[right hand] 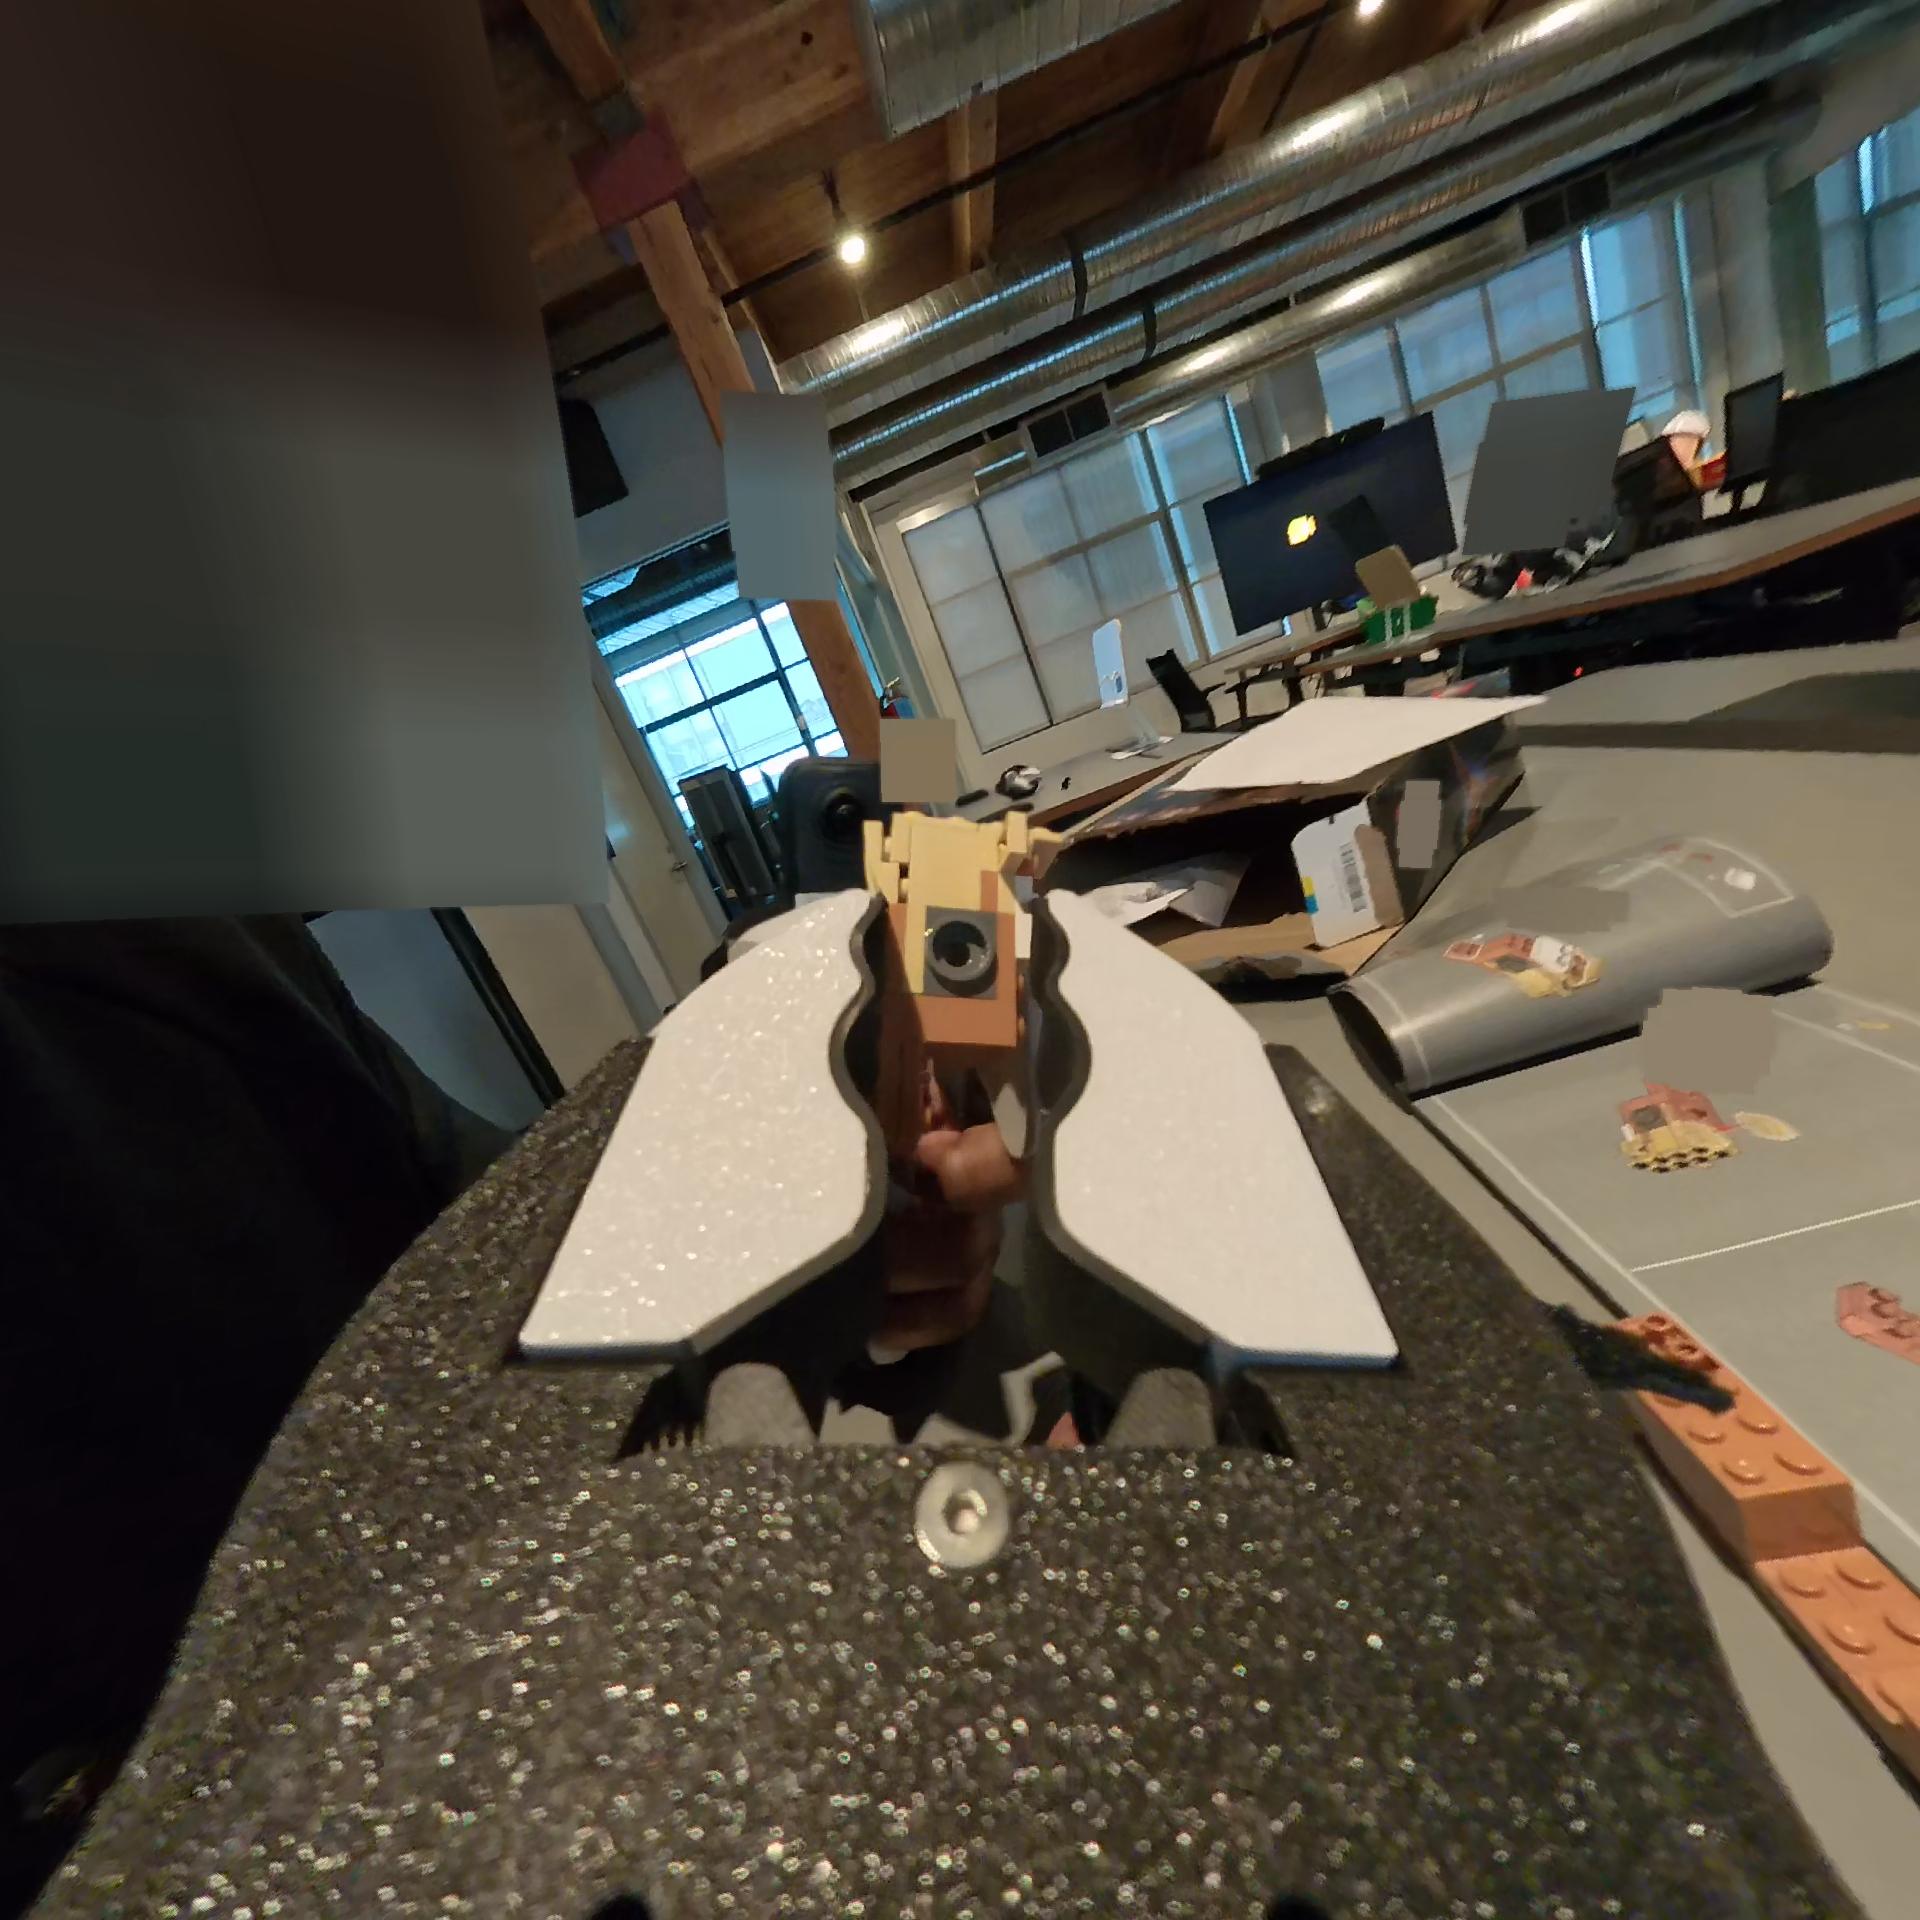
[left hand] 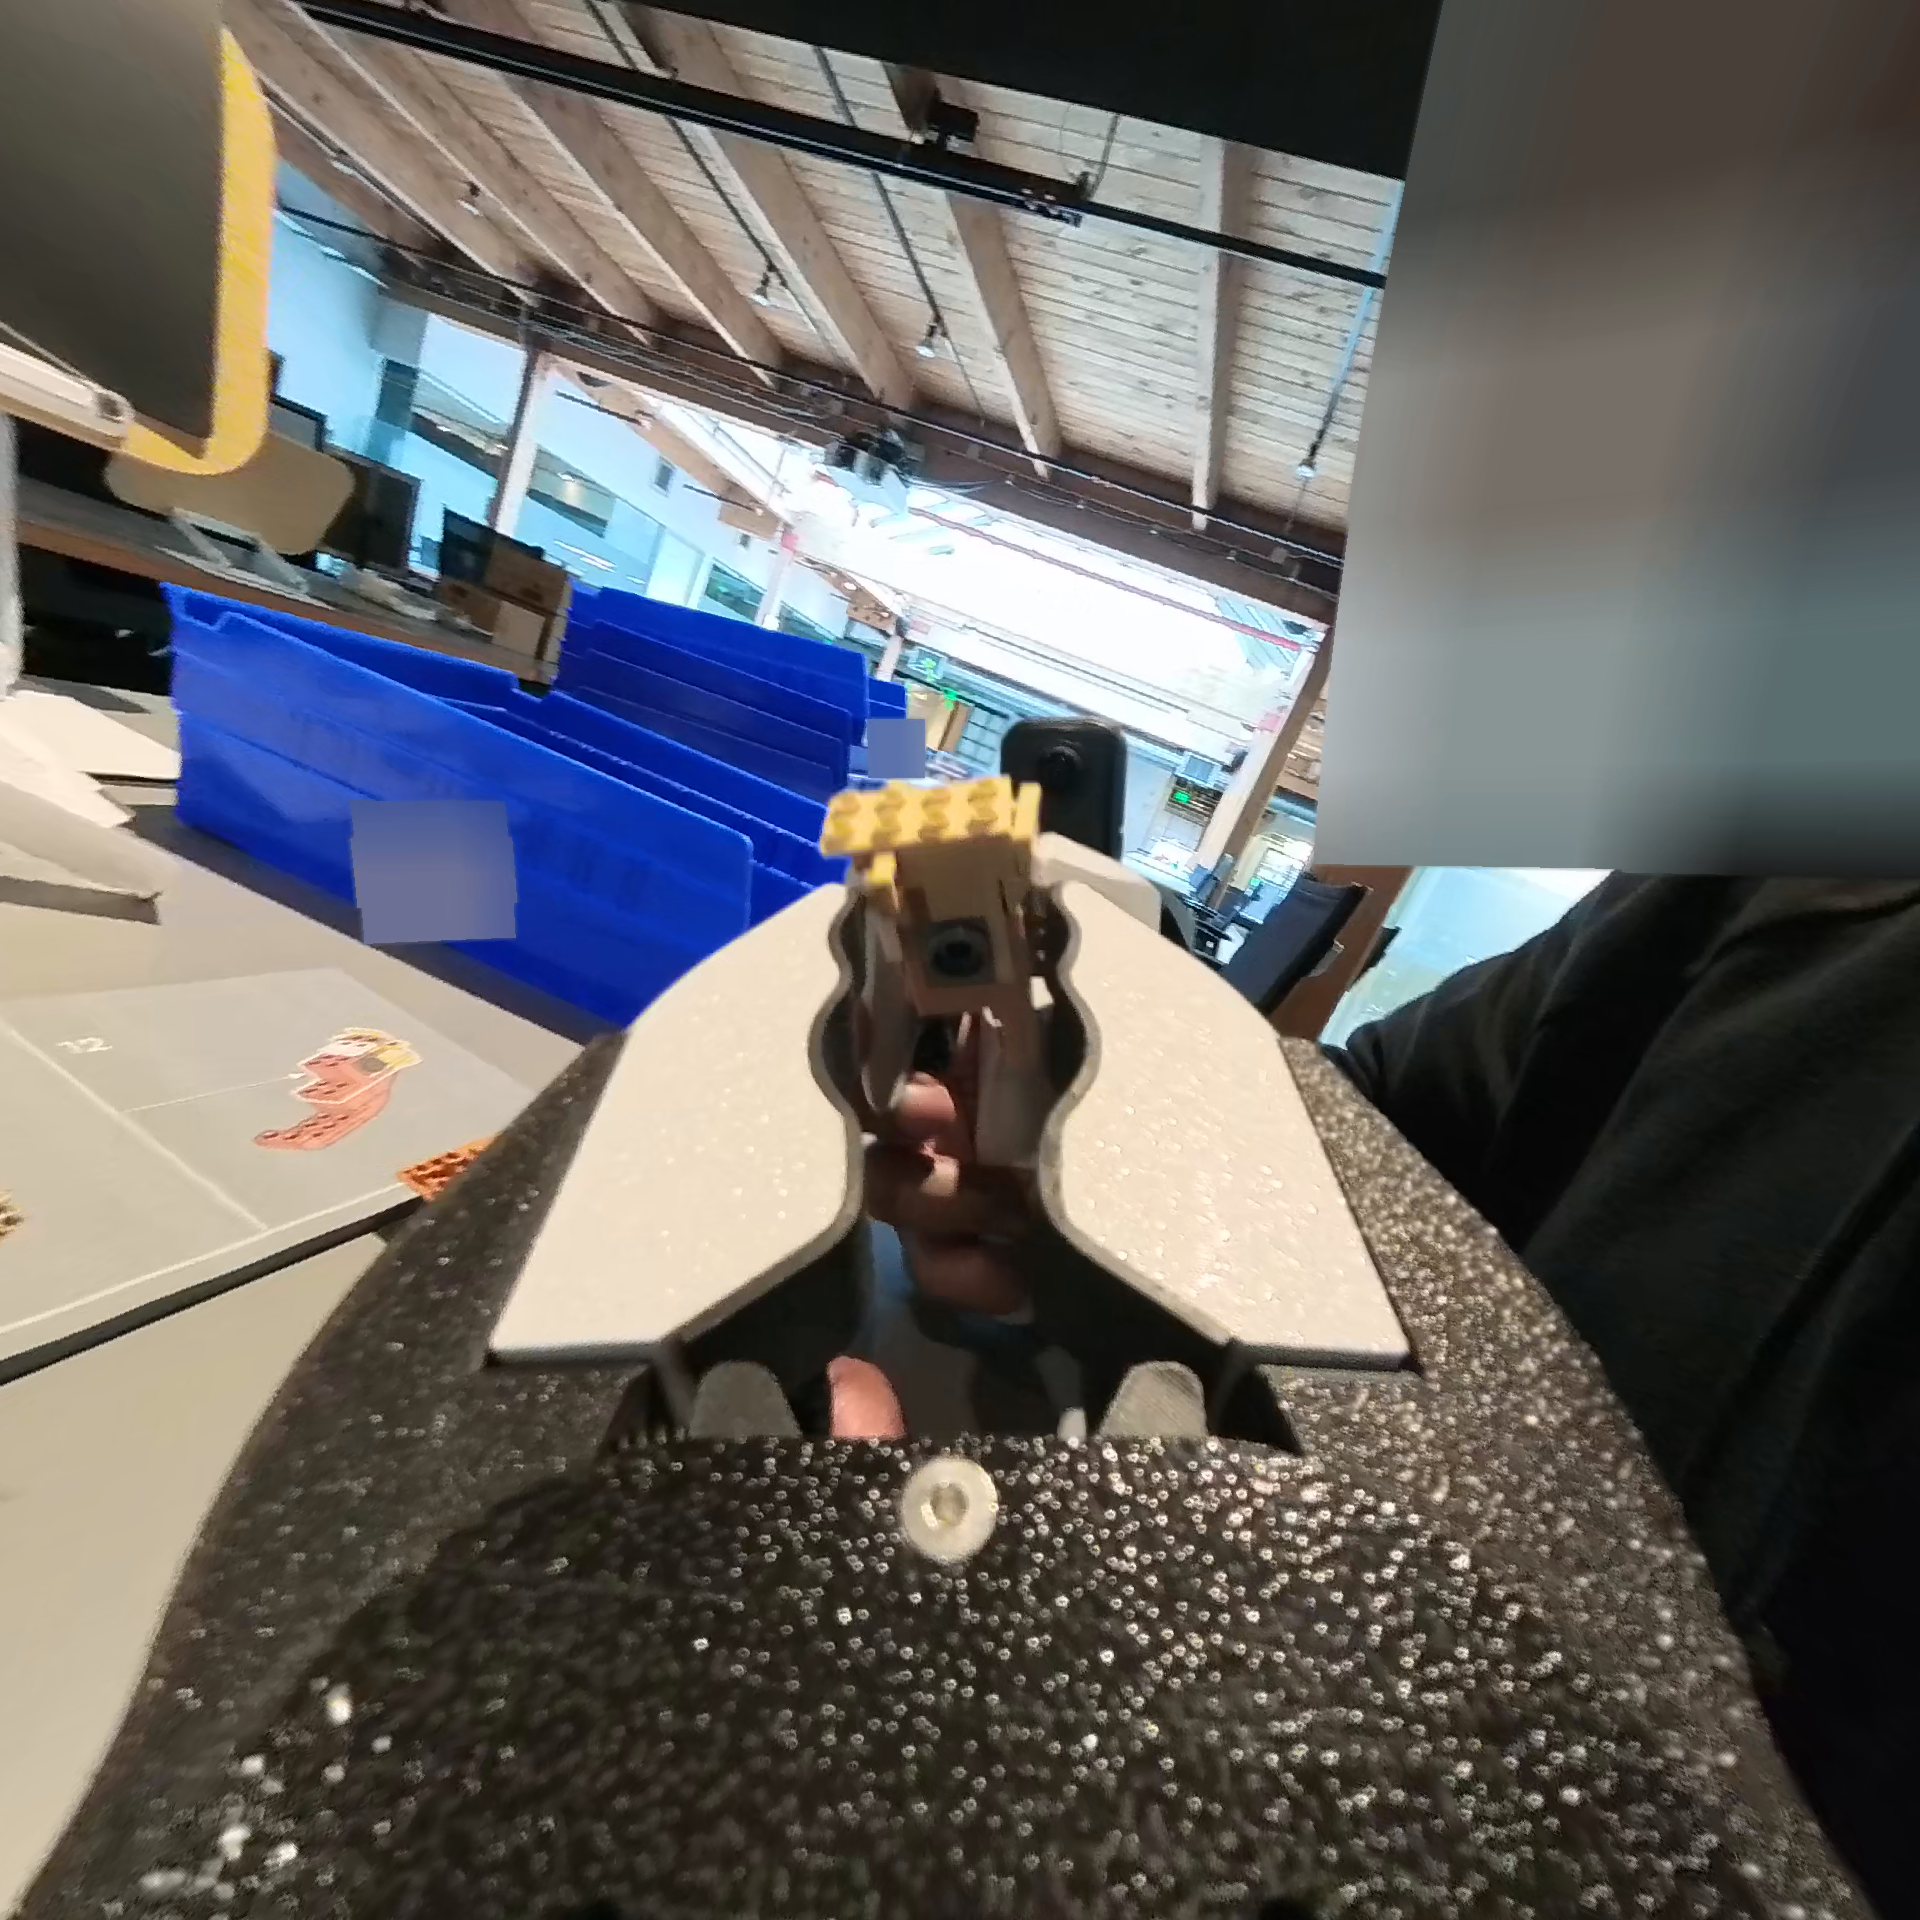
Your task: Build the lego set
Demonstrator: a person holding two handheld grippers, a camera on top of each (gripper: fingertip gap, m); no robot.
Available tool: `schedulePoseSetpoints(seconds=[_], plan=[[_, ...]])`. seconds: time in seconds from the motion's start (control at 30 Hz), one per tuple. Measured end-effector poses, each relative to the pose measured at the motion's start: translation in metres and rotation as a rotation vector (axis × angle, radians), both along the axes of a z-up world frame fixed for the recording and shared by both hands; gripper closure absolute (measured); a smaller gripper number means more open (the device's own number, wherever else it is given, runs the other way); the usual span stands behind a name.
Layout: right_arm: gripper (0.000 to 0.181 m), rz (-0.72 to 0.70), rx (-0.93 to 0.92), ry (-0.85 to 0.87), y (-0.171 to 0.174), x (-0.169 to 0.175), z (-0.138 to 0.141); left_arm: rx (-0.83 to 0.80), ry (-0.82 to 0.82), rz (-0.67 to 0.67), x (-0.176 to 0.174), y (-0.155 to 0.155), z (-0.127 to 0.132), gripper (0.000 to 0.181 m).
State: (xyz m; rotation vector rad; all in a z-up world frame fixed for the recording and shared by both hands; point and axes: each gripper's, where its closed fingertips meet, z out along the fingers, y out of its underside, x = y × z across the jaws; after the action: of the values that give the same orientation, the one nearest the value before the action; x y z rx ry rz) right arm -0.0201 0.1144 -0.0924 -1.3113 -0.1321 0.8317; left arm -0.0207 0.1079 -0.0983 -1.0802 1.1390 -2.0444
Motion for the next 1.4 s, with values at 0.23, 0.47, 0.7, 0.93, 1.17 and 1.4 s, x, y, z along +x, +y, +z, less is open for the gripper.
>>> schedulePoseSetpoints(seconds=[0.23, 0.47, 0.7, 0.93, 1.17, 1.4], plan=[[0.156, -0.019, 0.02, -0.065, -0.001, -0.004, 0.0, -0.028, -0.048, 0.006, -0.002, 0.002, 0.006, 0.141], [0.156, -0.028, 0.057, -0.162, -0.004, -0.016, -0.001, -0.013, -0.073, 0.003, -0.005, -0.001, 0.009, 0.14], [0.156, -0.071, 0.112, -0.257, -0.007, -0.021, 0.001, -0.015, -0.105, -0.023, -0.009, -0.003, 0.012, 0.142], [0.155, -0.129, 0.147, -0.341, -0.008, -0.024, 0.002, -0.008, -0.126, -0.018, -0.012, -0.006, 0.015, 0.143], [0.155, -0.134, 0.162, -0.36, -0.01, -0.027, 0.005, 0.029, -0.156, -0.019, -0.016, -0.007, 0.017, 0.143], [0.154, -0.137, 0.167, -0.359, -0.012, -0.026, 0.008, 0.032, -0.171, -0.018, -0.018, -0.006, 0.019, 0.144]])
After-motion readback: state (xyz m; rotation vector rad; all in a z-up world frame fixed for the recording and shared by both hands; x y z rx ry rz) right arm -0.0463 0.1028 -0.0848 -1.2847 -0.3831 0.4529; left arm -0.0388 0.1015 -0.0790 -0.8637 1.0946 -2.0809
